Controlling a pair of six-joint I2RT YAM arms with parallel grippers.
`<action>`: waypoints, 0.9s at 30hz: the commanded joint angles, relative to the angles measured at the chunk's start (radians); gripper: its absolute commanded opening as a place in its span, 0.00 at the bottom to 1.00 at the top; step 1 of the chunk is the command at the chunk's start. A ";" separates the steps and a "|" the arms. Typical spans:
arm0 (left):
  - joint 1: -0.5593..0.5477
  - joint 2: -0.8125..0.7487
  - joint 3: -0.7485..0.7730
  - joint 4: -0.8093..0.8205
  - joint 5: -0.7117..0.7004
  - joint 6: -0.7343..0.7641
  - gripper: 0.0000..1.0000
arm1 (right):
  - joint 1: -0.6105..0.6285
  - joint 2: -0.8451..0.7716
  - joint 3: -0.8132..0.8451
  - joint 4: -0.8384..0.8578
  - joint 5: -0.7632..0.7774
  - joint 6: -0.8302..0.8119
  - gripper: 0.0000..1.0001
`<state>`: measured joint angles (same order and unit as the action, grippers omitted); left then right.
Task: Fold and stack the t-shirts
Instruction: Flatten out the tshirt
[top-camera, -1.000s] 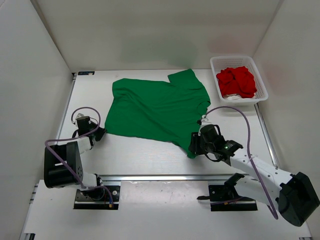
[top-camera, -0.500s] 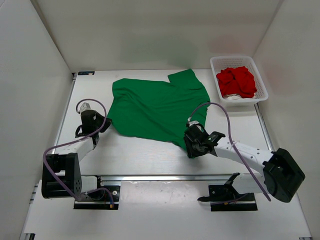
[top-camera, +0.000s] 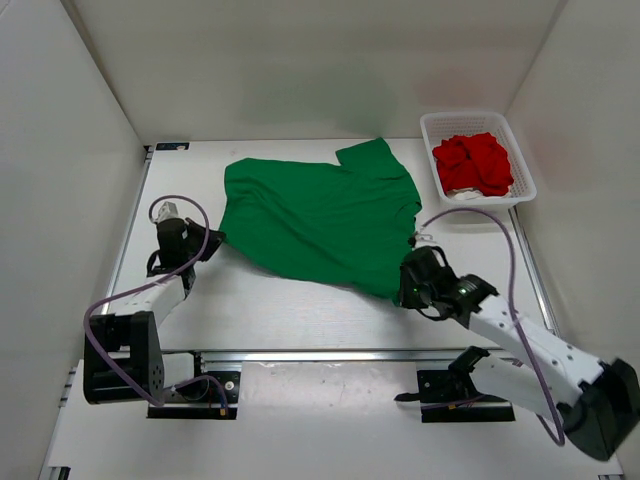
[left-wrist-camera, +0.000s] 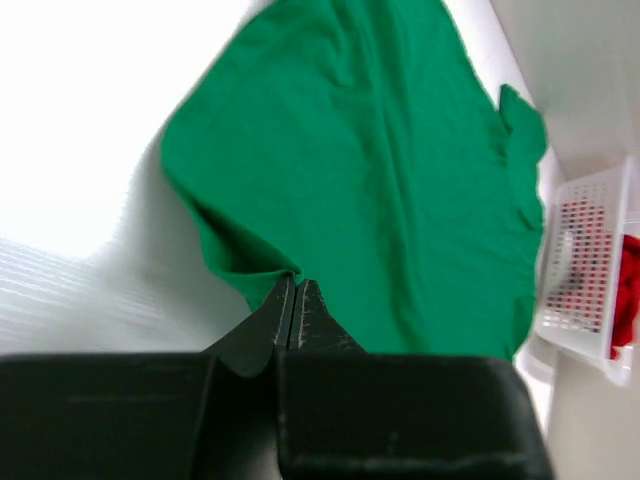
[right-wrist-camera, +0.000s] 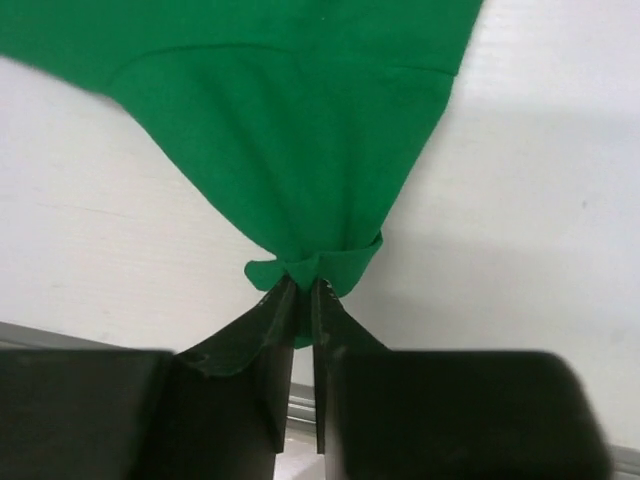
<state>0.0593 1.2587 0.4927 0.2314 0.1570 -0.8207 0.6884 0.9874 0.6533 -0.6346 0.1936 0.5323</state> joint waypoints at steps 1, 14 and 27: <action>0.037 -0.044 0.070 0.006 0.068 -0.026 0.00 | -0.088 -0.163 -0.099 -0.039 -0.106 0.092 0.11; 0.024 -0.091 0.210 -0.113 0.068 0.035 0.00 | -0.359 0.011 -0.179 0.313 -0.324 -0.002 0.53; 0.005 -0.082 0.168 -0.089 0.105 0.035 0.00 | -0.440 0.484 0.017 0.681 -0.420 -0.023 0.02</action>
<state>0.0624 1.1904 0.6388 0.1303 0.2302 -0.7944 0.2691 1.4090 0.5888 -0.0525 -0.1638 0.5358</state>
